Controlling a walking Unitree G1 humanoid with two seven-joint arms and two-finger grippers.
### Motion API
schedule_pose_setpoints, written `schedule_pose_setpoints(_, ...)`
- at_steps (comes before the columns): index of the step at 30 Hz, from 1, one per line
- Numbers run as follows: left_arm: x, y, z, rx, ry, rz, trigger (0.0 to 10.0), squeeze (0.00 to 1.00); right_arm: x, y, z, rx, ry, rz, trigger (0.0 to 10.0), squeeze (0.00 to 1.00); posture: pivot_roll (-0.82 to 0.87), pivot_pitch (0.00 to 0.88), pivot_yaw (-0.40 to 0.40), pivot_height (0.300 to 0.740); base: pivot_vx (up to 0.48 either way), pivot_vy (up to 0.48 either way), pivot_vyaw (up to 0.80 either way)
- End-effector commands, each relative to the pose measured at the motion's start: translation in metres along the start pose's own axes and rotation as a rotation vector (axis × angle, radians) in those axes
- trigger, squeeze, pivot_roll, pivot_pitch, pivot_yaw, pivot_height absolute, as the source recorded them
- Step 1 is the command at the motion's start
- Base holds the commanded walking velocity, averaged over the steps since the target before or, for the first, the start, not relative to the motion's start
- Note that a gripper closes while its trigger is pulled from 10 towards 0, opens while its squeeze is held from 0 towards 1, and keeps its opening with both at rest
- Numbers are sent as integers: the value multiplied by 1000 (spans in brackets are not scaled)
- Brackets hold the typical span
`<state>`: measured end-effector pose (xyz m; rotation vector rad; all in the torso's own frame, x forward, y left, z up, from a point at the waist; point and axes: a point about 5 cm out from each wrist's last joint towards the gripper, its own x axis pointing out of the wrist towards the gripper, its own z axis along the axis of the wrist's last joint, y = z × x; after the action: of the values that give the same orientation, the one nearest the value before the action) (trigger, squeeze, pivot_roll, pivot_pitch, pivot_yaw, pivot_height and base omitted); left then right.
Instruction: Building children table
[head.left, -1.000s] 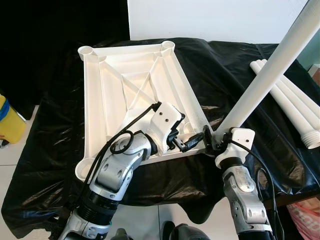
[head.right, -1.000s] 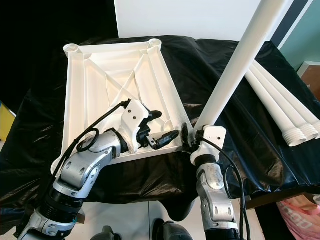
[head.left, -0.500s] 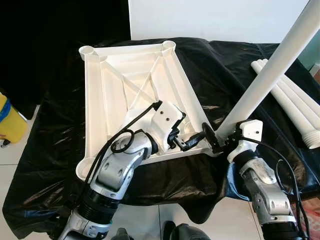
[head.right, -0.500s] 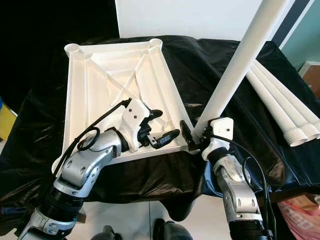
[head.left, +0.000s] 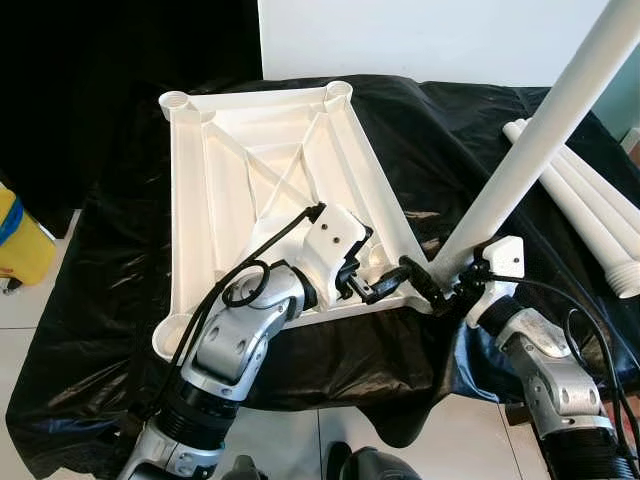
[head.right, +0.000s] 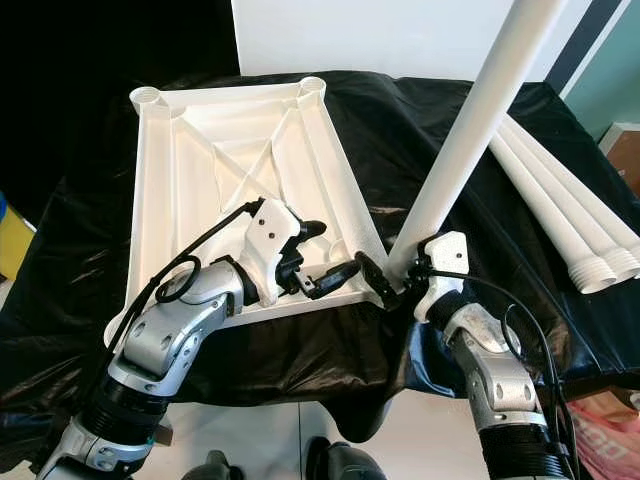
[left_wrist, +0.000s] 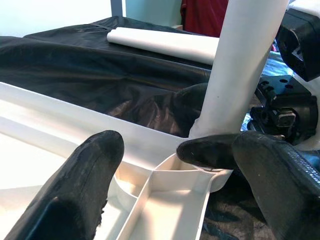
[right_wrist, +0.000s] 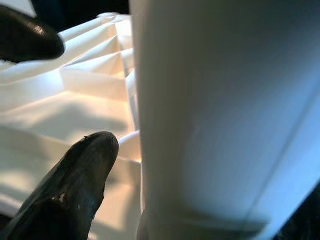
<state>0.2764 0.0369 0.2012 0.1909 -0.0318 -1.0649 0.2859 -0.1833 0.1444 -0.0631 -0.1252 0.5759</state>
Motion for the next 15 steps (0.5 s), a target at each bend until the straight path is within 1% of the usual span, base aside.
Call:
schedule_pose_setpoints(1,1,-3,3,4,-9,-1,10000,0,-1,-2,-1,-1,3,10,5137,0,21,142,-84,740,0,0,0)
schedule_pose_setpoints(2,1,-4,3,5,-10,-2,10000,0,-1,-3,-1,-1,3,14,2471,0,20,143,-82,740,0,0,0)
schedule_pose_setpoints(3,1,-4,3,5,-10,-3,10000,0,-1,-4,-1,-1,3,16,2471,0,20,143,-82,740,0,0,0)
schedule_pose_setpoints(4,1,-4,3,5,-10,-3,10000,0,-1,-5,-1,-2,6,18,0,0,19,143,-82,740,0,0,0)
schedule_pose_setpoints(11,2,-5,3,4,-12,-3,10000,0,-6,-7,-9,24,26,18,0,0,16,142,-83,740,0,0,0)
schedule_pose_setpoints(15,2,-5,3,3,-10,-4,10000,0,-9,-4,-15,53,36,1,0,0,14,141,-79,740,0,0,0)
